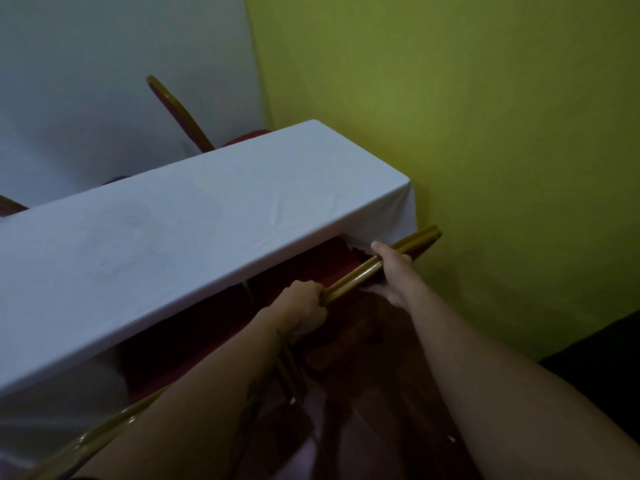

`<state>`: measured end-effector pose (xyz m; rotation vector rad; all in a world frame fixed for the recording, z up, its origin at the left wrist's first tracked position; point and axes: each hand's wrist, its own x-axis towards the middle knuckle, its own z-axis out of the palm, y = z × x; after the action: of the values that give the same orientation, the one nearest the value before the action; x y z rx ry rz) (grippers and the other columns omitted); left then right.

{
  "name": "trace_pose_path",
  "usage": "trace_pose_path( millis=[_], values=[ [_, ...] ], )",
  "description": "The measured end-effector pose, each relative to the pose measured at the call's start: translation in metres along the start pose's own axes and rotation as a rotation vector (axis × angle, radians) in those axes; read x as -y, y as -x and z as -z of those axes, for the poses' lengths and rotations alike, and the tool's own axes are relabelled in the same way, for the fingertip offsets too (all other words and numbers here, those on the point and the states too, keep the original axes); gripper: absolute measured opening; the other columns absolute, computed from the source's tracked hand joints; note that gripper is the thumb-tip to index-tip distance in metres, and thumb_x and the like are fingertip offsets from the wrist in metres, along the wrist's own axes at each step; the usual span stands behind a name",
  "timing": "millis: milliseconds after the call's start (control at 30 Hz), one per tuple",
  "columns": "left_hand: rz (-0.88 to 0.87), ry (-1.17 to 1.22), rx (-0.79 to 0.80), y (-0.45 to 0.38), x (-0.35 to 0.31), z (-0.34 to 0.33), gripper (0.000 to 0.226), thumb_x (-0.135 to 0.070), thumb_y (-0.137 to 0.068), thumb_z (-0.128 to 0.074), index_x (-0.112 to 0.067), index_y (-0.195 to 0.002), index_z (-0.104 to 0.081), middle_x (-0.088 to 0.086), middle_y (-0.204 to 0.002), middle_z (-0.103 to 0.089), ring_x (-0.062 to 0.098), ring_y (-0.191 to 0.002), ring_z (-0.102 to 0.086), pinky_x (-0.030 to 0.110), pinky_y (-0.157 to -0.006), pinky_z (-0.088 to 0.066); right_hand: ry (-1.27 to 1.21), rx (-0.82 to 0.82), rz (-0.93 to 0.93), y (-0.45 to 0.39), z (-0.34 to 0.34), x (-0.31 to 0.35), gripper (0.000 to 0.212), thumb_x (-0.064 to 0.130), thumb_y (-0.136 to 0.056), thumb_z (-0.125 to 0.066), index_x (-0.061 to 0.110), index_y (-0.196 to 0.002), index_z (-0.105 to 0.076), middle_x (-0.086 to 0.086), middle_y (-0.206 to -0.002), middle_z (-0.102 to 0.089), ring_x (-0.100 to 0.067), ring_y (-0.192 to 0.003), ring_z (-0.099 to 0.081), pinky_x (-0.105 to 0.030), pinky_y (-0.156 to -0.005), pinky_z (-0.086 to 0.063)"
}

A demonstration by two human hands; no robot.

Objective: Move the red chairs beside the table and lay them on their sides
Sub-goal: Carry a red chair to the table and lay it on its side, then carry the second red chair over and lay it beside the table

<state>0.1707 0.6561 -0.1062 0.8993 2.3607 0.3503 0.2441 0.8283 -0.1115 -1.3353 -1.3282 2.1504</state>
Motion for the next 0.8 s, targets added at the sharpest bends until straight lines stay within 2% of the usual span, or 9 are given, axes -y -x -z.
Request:
trace_pose_path(
  millis=[100, 233, 300, 367, 467, 500, 633, 733, 800],
  values=[
    [-0.014, 0.039, -0.009, 0.013, 0.006, 0.007, 0.04, -0.02, -0.093, -0.056, -0.019, -0.132, -0.063, 0.006, -0.111, -0.067, 0.022, -0.088, -0.066, 0.03, -0.068, -0.053, -0.009, -0.012, -0.002, 0.005, -0.004, 0.001, 0.055, 0.026, -0.096, -0.067, 0.004, -0.139, -0.042, -0.02, -0.131, -0.055, -0.035, -0.112, -0.061, -0.052, -0.062, -0.06],
    [-0.035, 0.109, 0.013, 0.028, 0.013, 0.011, 0.039, -0.02, -0.095, -0.055, -0.022, -0.134, -0.062, 0.004, -0.112, -0.067, 0.015, -0.086, -0.064, 0.021, -0.062, -0.048, -0.019, -0.107, 0.006, 0.023, -0.015, -0.009, 0.051, 0.025, -0.098, -0.062, 0.006, -0.14, -0.04, -0.014, -0.121, -0.053, -0.031, -0.104, -0.059, -0.058, -0.087, -0.058],
    [-0.045, 0.122, 0.004, 0.034, 0.015, 0.013, 0.039, -0.021, -0.095, -0.056, -0.023, -0.133, -0.063, 0.004, -0.115, -0.068, 0.017, -0.092, -0.066, 0.027, -0.071, -0.053, 0.017, -0.063, -0.037, 0.037, -0.025, -0.017, 0.044, 0.017, -0.096, -0.061, 0.003, -0.135, -0.046, -0.018, -0.118, -0.057, -0.035, -0.105, -0.062, -0.056, -0.085, -0.058],
    [-0.042, 0.139, -0.001, 0.042, 0.019, 0.018, 0.038, -0.023, -0.094, -0.058, -0.022, -0.132, -0.065, 0.004, -0.118, -0.069, 0.019, -0.1, -0.067, 0.034, -0.083, -0.057, 0.129, 0.041, -0.107, 0.058, -0.037, -0.023, 0.026, 0.011, -0.096, -0.059, 0.001, -0.119, -0.053, -0.02, -0.105, -0.061, -0.037, -0.092, -0.066, -0.052, -0.081, -0.057],
    [-0.053, 0.114, -0.039, 0.06, 0.037, 0.032, 0.043, -0.02, -0.092, -0.056, -0.018, -0.135, -0.064, 0.005, -0.129, -0.068, 0.021, -0.113, -0.064, 0.033, -0.097, -0.053, 0.3, 0.147, -0.189, 0.092, -0.056, -0.032, 0.008, 0.014, -0.097, -0.057, 0.006, -0.098, -0.054, -0.024, -0.102, -0.062, -0.039, -0.095, -0.066, -0.051, -0.09, -0.058],
    [-0.048, 0.108, -0.069, 0.067, 0.046, 0.039, 0.043, -0.018, -0.092, -0.053, -0.018, -0.134, -0.064, 0.005, -0.131, -0.067, 0.021, -0.114, -0.064, 0.031, -0.097, -0.051, 0.335, 0.163, -0.192, 0.102, -0.063, -0.035, 0.01, 0.015, -0.096, -0.058, 0.007, -0.1, -0.055, -0.025, -0.105, -0.062, -0.039, -0.097, -0.066, -0.05, -0.088, -0.059],
    [-0.005, 0.107, -0.166, 0.1, 0.098, 0.071, 0.042, -0.016, -0.092, -0.052, -0.021, -0.131, -0.067, 0.002, -0.132, -0.067, 0.02, -0.117, -0.062, 0.023, -0.093, -0.046, 0.47, 0.235, -0.065, 0.133, -0.106, -0.051, 0.042, 0.018, -0.092, -0.062, 0.006, -0.131, -0.052, -0.018, -0.117, -0.06, -0.032, -0.099, -0.068, -0.042, -0.074, -0.06],
    [0.026, 0.128, -0.217, 0.135, 0.151, 0.099, 0.04, -0.018, -0.092, -0.052, -0.02, -0.13, -0.067, 0.004, -0.13, -0.068, 0.022, -0.119, -0.061, 0.027, -0.097, -0.046, 0.519, 0.321, 0.051, 0.161, -0.161, -0.061, 0.034, 0.016, -0.095, -0.061, 0.006, -0.127, -0.053, -0.016, -0.121, -0.06, -0.029, -0.102, -0.067, -0.043, -0.082, -0.061],
    [0.052, 0.149, -0.252, 0.164, 0.193, 0.118, 0.042, -0.018, -0.092, -0.052, -0.02, -0.131, -0.066, 0.005, -0.128, -0.07, 0.021, -0.118, -0.062, 0.027, -0.099, -0.046, 0.548, 0.367, 0.11, 0.182, -0.206, -0.069, 0.034, 0.013, -0.095, -0.06, 0.006, -0.128, -0.055, -0.012, -0.115, -0.061, -0.026, -0.1, -0.066, -0.043, -0.085, -0.06]
  ],
)
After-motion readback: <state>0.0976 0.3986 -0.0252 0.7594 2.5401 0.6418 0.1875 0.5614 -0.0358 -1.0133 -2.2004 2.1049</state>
